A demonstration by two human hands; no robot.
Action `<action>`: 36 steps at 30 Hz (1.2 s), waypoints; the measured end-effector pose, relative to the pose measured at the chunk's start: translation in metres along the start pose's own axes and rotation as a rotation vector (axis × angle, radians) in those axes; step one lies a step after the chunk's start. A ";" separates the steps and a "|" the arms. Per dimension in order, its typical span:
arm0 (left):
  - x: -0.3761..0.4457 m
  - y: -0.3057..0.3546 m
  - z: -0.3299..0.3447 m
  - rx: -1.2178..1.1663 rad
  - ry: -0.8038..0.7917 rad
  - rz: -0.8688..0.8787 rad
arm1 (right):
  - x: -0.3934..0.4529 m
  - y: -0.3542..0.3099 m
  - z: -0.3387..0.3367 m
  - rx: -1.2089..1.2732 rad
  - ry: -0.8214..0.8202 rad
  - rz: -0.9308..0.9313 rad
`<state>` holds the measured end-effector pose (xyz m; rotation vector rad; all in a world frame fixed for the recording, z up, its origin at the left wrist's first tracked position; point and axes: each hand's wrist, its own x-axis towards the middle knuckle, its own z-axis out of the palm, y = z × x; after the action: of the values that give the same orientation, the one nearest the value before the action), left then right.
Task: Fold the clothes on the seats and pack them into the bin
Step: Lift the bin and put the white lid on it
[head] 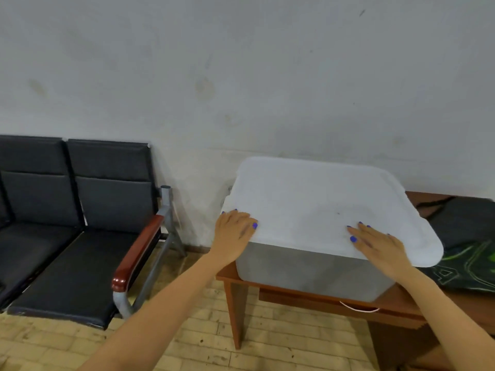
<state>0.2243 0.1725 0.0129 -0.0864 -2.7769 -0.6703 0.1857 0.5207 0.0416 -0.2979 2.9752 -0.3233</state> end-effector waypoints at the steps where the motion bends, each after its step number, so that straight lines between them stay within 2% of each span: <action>1: 0.005 0.000 0.002 -0.006 0.025 -0.094 | 0.003 0.004 -0.003 0.017 -0.002 0.022; 3: 0.017 0.003 0.007 -0.102 0.101 -0.304 | 0.008 0.014 -0.007 -0.044 0.034 0.111; 6: 0.032 0.009 0.010 -0.571 0.278 -0.651 | 0.011 0.027 -0.005 -0.184 0.159 0.351; 7: 0.036 0.010 0.010 -0.681 0.326 -0.741 | 0.011 0.027 -0.004 -0.203 0.192 0.433; 9: 0.043 0.012 0.008 -0.753 0.353 -0.843 | 0.014 0.027 -0.002 -0.188 0.235 0.579; 12: 0.053 0.009 0.008 -0.769 0.364 -0.833 | 0.026 0.031 -0.004 -0.055 0.218 0.686; 17: 0.062 -0.002 0.010 -0.690 0.259 -0.820 | 0.053 0.047 -0.019 0.161 0.303 0.787; 25: 0.110 -0.003 0.015 -0.736 0.200 -0.837 | 0.097 0.063 -0.025 0.176 0.385 0.769; 32: 0.190 -0.020 0.027 -0.732 0.128 -0.901 | 0.163 0.096 -0.042 0.275 0.302 0.656; 36: 0.232 -0.026 0.032 -0.927 0.058 -0.994 | 0.204 0.112 -0.055 0.396 0.306 0.646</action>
<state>-0.0100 0.1619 0.0402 1.1332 -2.0470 -2.0474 -0.0413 0.5961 0.0474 0.7964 2.9710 -0.9057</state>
